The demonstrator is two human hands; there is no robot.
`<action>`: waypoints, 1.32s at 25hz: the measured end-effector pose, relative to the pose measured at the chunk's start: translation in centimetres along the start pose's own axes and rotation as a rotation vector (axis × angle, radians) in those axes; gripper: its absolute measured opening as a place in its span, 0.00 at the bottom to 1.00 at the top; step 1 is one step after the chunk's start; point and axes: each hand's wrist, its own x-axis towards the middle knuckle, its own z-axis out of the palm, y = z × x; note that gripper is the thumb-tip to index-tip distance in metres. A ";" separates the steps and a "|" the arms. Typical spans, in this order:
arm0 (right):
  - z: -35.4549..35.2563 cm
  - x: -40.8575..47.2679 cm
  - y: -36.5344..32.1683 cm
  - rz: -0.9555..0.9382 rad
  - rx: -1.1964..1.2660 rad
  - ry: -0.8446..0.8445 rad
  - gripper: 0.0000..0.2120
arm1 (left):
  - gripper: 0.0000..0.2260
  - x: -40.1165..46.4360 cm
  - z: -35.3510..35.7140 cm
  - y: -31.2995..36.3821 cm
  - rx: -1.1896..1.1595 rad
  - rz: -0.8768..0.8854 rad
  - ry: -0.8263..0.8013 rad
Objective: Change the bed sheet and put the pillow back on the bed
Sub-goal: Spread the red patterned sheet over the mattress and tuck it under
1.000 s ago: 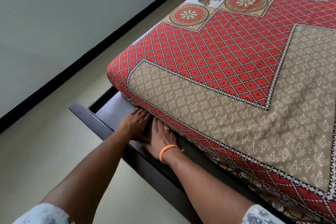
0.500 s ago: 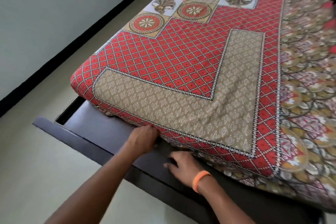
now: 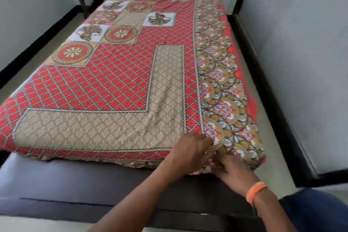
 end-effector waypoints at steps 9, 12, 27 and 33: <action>3.2 -1.8 8.8 0.243 -0.131 -0.357 0.30 | 0.37 3.0 6.8 4.8 0.241 -0.148 -0.010; -3.2 -2.1 8.6 0.182 0.389 -0.403 0.12 | 0.33 6.3 3.9 4.8 0.092 -0.186 0.050; -7.0 8.2 18.5 0.665 0.657 0.452 0.26 | 0.26 20.2 6.7 10.2 0.262 -0.323 -0.119; -9.1 6.7 18.7 0.861 0.488 -0.068 0.21 | 0.25 20.9 5.4 10.8 0.229 -0.272 -0.532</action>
